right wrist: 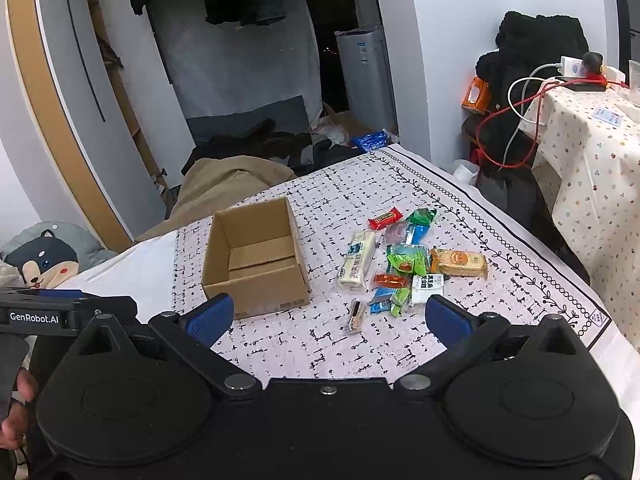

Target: Organize snacks

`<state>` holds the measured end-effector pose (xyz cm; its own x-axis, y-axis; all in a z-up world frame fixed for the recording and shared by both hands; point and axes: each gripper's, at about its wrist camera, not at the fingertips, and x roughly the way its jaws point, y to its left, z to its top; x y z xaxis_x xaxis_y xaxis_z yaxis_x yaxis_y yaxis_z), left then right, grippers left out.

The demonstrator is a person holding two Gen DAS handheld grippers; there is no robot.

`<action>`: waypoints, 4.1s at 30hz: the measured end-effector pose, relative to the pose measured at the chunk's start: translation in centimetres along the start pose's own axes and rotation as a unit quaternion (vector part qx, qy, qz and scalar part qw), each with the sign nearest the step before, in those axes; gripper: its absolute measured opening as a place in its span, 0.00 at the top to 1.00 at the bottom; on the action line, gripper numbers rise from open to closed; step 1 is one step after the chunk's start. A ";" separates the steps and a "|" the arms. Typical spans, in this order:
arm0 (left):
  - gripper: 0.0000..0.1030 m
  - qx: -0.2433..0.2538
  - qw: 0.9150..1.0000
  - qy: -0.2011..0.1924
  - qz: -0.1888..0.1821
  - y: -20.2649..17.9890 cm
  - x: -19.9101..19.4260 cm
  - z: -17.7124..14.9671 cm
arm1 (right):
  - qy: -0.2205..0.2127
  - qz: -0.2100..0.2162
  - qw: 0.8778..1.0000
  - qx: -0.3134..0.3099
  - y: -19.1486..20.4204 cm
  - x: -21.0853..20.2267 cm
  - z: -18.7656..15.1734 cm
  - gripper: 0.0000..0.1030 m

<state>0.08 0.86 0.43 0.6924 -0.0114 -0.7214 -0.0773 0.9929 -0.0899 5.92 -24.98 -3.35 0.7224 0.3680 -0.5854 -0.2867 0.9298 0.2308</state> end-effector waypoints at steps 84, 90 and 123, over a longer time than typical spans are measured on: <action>0.54 -0.013 0.978 0.209 -0.006 -10.9 30.4 2.1 | 0.143 0.001 0.979 0.143 -16.0 25.8 -2.9 0.36; 0.59 -0.009 0.973 0.229 -0.005 -11.3 32.2 1.4 | 0.149 -0.015 0.981 0.120 -15.7 26.9 -3.2 0.36; 0.84 -0.055 0.992 0.113 -0.008 -9.6 26.7 4.8 | 0.114 -0.039 0.990 0.076 -11.0 21.8 0.0 0.59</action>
<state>22.75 -8.38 -14.68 0.5164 -0.0665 -0.8538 -0.1534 0.9737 -0.1686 24.80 -27.16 -18.64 0.5724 0.3007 -0.7628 -0.1240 0.9514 0.2820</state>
